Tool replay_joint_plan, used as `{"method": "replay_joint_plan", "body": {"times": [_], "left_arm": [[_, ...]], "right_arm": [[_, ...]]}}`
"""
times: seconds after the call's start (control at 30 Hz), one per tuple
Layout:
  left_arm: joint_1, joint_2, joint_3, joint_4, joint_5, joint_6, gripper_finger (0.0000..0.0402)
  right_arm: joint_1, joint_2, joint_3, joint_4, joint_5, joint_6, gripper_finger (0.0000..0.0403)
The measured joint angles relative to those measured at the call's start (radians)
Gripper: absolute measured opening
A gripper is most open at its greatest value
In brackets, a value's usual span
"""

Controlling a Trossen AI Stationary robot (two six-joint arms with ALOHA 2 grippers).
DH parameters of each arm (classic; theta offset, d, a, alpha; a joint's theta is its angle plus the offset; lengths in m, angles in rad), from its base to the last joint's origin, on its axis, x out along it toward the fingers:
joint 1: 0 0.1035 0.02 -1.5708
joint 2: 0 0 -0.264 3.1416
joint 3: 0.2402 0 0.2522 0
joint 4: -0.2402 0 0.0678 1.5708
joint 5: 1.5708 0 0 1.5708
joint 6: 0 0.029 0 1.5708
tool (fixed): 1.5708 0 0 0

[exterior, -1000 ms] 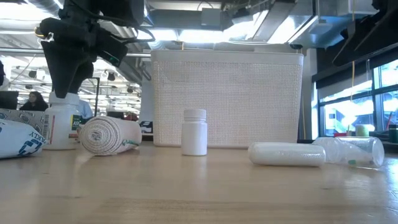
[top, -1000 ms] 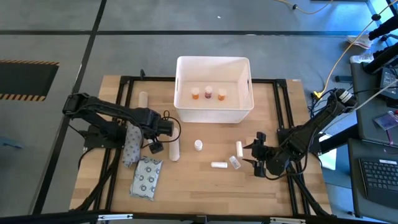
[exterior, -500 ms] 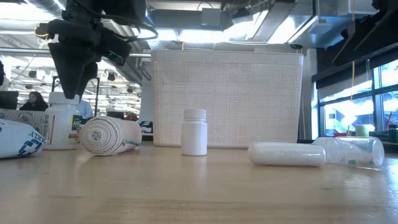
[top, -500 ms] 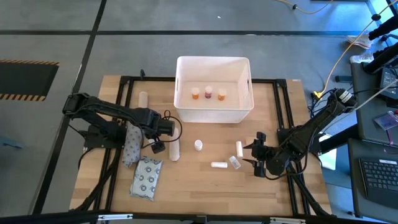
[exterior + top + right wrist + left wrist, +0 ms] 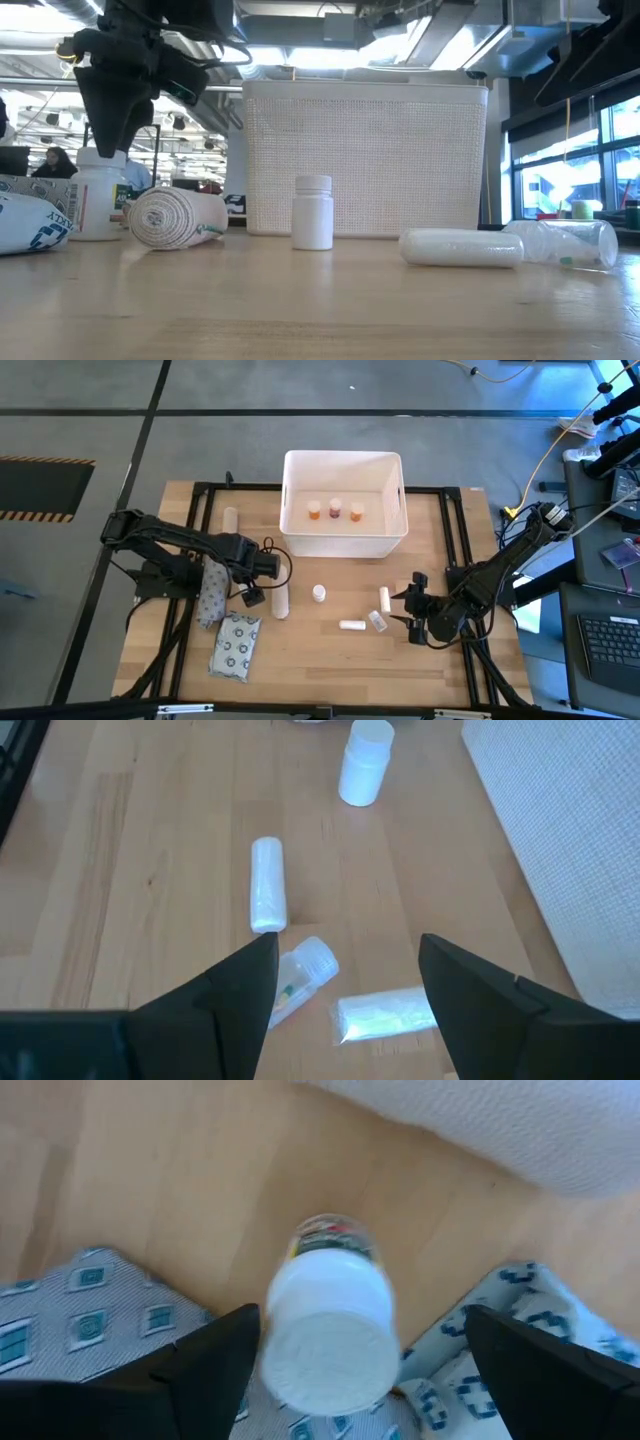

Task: Pick & place medical supplies in basket/bin
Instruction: Put the white medicine bottle into the white bin

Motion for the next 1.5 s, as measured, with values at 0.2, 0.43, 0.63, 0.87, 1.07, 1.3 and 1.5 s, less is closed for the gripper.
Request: {"method": "replay_joint_plan", "body": {"times": [0.2,0.43,0.63,0.87,1.07,1.3,1.5], "left_arm": [[0.000,0.005,0.000,-0.017,-0.004,-0.003,0.0327],[0.000,0.049,0.001,-0.055,0.018,-0.002,0.0306],[0.000,0.072,0.001,-0.053,0.026,0.000,0.0273],[0.000,0.071,0.001,-0.054,-0.014,0.057,0.0206],[0.000,0.067,0.001,-0.057,-0.005,0.088,0.0196],[0.000,0.026,0.050,-0.091,0.003,0.117,0.0211],[0.001,-0.027,0.184,-0.119,-0.002,0.225,0.0200]], "right_arm": [[0.000,0.000,0.000,0.000,0.000,0.000,0.0243],[0.000,0.000,0.000,-0.001,0.000,0.000,0.0243],[0.000,-0.001,0.000,-0.001,0.000,0.000,0.0243],[0.000,-0.001,0.000,-0.002,0.000,0.000,0.0243],[0.000,-0.001,0.000,-0.001,0.000,-0.002,0.0243],[0.000,-0.001,0.000,-0.001,0.000,-0.004,0.0243],[0.000,-0.001,0.000,-0.001,0.000,-0.004,0.0243]]}}
